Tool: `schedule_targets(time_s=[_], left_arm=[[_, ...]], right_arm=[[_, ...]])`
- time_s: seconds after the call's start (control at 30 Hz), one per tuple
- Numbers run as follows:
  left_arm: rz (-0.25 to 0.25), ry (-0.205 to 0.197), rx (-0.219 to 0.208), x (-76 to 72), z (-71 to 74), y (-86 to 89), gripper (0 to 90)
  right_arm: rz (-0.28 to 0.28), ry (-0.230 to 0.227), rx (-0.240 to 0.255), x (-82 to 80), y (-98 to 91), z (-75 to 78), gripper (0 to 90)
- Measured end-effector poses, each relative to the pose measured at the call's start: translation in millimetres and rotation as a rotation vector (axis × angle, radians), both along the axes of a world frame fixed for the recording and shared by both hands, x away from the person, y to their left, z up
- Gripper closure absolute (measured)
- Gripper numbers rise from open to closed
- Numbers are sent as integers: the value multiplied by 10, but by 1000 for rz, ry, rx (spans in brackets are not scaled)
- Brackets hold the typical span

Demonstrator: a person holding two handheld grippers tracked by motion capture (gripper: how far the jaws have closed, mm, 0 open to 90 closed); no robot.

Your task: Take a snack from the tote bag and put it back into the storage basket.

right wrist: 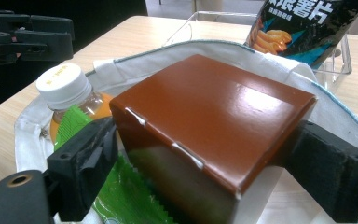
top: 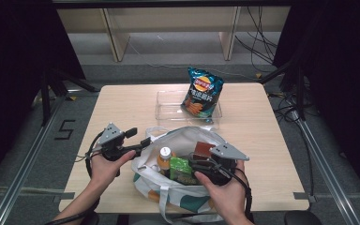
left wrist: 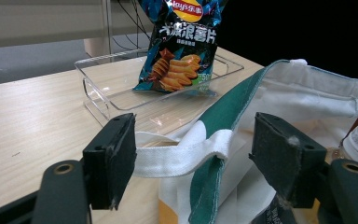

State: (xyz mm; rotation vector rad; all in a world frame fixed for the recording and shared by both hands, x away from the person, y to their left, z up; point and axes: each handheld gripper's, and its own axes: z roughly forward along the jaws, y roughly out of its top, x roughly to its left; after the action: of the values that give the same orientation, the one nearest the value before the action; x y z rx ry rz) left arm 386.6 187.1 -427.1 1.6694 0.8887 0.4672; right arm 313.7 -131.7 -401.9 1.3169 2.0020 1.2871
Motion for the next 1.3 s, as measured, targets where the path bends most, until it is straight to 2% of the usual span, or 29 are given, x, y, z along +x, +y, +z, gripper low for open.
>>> schedule_targets(time_s=[0.13, 0.17, 0.23, 0.27, 0.33, 0.43, 0.47, 0.5, 0.53, 0.63, 0.7, 0.77, 0.8, 0.83, 0.87, 0.9, 1.0, 1.03, 1.1, 1.13, 1.17, 1.23, 1.3], left_arm=[[-2, 0, 2, -1, -1, -1, 301], [-7, -5, -2, 2, -2, 0, 301], [-6, -6, 2, 0, 1, 1, 301], [-7, -5, -1, 2, -2, 0, 301], [1, -2, 6, -2, -1, 0, 301], [-4, -7, 1, 3, -2, 0, 301], [-3, -7, 0, 3, -1, 0, 301], [-3, -5, 0, 2, -2, 1, 301], [-2, -5, -1, 2, -2, 2, 301], [4, -1, 5, -1, 0, 3, 301], [3, -3, 7, 1, 0, 3, 301], [3, -5, 5, 1, -1, 0, 300], [-1, -6, 2, 2, -2, 1, 300], [0, -6, 1, 2, -1, 1, 300], [0, -6, 2, 2, -2, 2, 300], [2, -6, 1, 3, -3, 2, 300], [8, -1, 6, 0, -1, 4, 300], [8, 0, 6, 1, -2, 5, 300], [8, 0, 5, 0, -2, 4, 300], [7, 0, 6, -1, -1, 4, 300], [7, -1, 7, -2, 0, 4, 300], [5, -3, 6, -1, 0, 3, 300], [7, -1, 7, -1, -1, 3, 300]], right_arm=[[9, -25, -4, -6, -12, 3, 180], [14, -11, 2, -15, -14, 11, 184], [19, -28, -10, -16, -36, 13, 191], [21, -21, 0, -25, -32, 14, 193], [44, -34, -20, -29, -64, 23, 198], [66, -34, -20, -31, -99, 22, 205], [99, -53, -34, 1, -132, 21, 206], [98, -60, -19, 6, -137, 17, 207], [133, -54, -17, 31, -169, 22, 207], [197, -83, -56, 88, -235, 44, 208], [254, -71, -86, 107, -250, 63, 208], [295, -80, -80, 150, -260, 64, 208], [323, -63, -86, 172, -275, 72, 208], [347, -86, -90, 215, -292, 71, 208], [360, -80, -91, 229, -303, 76, 208], [375, -55, -78, 239, -308, 78, 208], [404, -83, -85, 296, -332, 70, 207], [417, -72, -88, 301, -346, 75, 207], [417, -56, -74, 306, -351, 70, 205], [402, -89, -75, 318, -355, 60, 205], [412, -54, -64, 317, -370, 68, 204], [389, -48, -51, 311, -385, 63, 195], [378, -71, -25, 315, -389, 65, 163]])
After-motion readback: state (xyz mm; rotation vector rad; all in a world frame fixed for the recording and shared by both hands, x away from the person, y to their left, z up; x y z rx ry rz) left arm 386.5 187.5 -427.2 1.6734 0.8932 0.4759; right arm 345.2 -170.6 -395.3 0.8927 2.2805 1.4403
